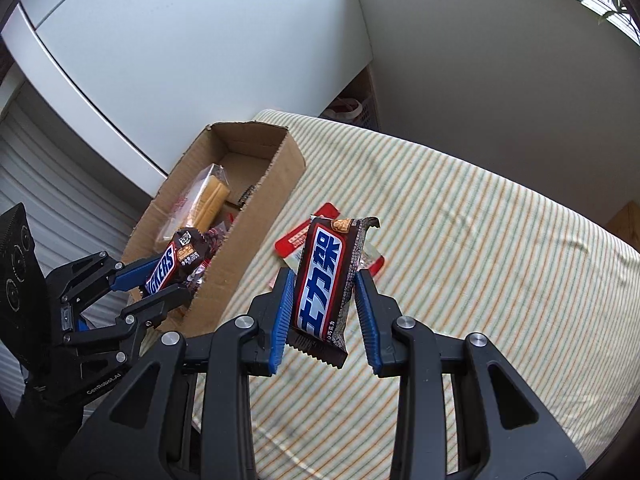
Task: Organize snacks
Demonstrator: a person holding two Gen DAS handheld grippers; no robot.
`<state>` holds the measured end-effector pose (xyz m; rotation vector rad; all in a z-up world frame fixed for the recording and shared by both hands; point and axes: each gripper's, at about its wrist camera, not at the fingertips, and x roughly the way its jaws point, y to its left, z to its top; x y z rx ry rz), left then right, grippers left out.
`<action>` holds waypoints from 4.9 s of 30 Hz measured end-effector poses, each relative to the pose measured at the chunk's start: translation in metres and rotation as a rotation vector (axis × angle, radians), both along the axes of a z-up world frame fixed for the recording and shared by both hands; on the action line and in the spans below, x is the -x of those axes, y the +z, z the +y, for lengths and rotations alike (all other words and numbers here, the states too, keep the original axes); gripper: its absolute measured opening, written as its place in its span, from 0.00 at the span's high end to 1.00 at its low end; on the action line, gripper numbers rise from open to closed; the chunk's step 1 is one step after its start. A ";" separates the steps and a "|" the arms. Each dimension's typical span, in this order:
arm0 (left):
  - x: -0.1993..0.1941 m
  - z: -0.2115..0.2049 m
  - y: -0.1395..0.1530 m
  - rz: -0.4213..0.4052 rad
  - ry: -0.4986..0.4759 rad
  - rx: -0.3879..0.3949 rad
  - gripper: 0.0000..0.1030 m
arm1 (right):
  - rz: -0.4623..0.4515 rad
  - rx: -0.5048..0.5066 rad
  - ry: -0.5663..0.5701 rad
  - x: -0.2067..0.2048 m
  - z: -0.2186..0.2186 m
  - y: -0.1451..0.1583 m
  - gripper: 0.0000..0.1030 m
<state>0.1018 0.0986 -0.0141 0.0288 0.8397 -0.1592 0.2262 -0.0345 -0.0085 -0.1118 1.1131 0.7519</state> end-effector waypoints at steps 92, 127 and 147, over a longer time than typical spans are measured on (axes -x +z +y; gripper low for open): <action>0.046 -0.043 -0.019 0.034 -0.014 0.150 0.61 | -0.010 0.200 0.305 -0.074 0.107 -0.088 0.73; 0.042 -0.051 -0.034 0.054 -0.025 0.171 0.61 | 0.030 0.356 0.386 -0.001 -0.028 -0.088 0.75; -0.015 -0.070 -0.049 0.147 -0.021 0.179 0.61 | 0.112 0.144 0.066 -0.035 -0.137 -0.046 0.75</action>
